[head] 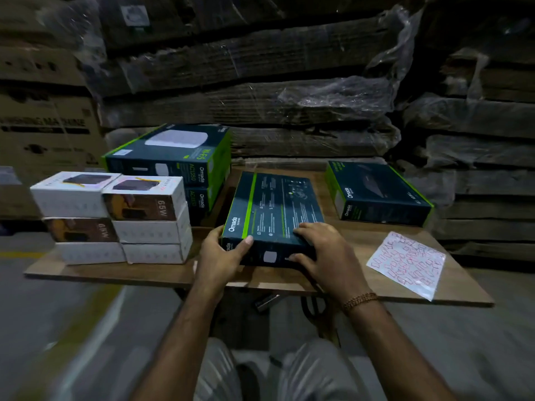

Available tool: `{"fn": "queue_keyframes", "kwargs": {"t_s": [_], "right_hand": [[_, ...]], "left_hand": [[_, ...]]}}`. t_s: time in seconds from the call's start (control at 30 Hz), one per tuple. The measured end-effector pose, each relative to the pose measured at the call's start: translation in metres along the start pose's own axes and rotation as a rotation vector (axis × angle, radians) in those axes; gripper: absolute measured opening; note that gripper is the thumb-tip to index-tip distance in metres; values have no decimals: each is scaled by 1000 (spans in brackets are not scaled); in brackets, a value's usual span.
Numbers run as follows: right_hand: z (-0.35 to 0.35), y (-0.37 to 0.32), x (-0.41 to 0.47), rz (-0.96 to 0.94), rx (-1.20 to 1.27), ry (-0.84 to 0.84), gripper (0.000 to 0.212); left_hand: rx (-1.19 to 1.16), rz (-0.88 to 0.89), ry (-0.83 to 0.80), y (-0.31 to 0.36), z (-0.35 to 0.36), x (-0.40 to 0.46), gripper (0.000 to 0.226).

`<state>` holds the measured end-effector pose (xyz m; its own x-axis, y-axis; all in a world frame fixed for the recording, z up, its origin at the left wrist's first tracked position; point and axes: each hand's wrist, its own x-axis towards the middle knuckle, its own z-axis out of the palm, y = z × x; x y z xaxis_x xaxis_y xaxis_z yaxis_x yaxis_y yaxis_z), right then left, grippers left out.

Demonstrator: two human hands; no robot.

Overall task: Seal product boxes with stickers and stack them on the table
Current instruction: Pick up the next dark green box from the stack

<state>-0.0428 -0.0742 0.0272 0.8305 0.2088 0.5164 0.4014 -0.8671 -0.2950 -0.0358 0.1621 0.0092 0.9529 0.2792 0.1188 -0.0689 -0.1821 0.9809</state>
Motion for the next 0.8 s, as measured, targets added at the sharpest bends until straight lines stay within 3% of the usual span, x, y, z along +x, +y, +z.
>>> {"fn": "queue_keyframes", "kwargs": {"t_s": [0.17,0.23,0.43,0.57,0.67,0.8], "right_hand": [[4,6,-7,35,118,-20,56],[2,5,-10,73,183,-30,55],[-16,13,-36,296,335,218,38],[-29,32,-60,393,228,302,27],[-33,47,-79,482,119,344,23],[-40,71,-98,640,34,430,26]], "left_hand": [[214,84,44,0,2,0,72],[199,150,55,8,3,1,66],[325,590,136,45,38,-28,35],[244,873,-102,57,77,-63,15],[209,876,-316,62,109,-76,16],[234,881,-461,51,160,-75,19]]}}
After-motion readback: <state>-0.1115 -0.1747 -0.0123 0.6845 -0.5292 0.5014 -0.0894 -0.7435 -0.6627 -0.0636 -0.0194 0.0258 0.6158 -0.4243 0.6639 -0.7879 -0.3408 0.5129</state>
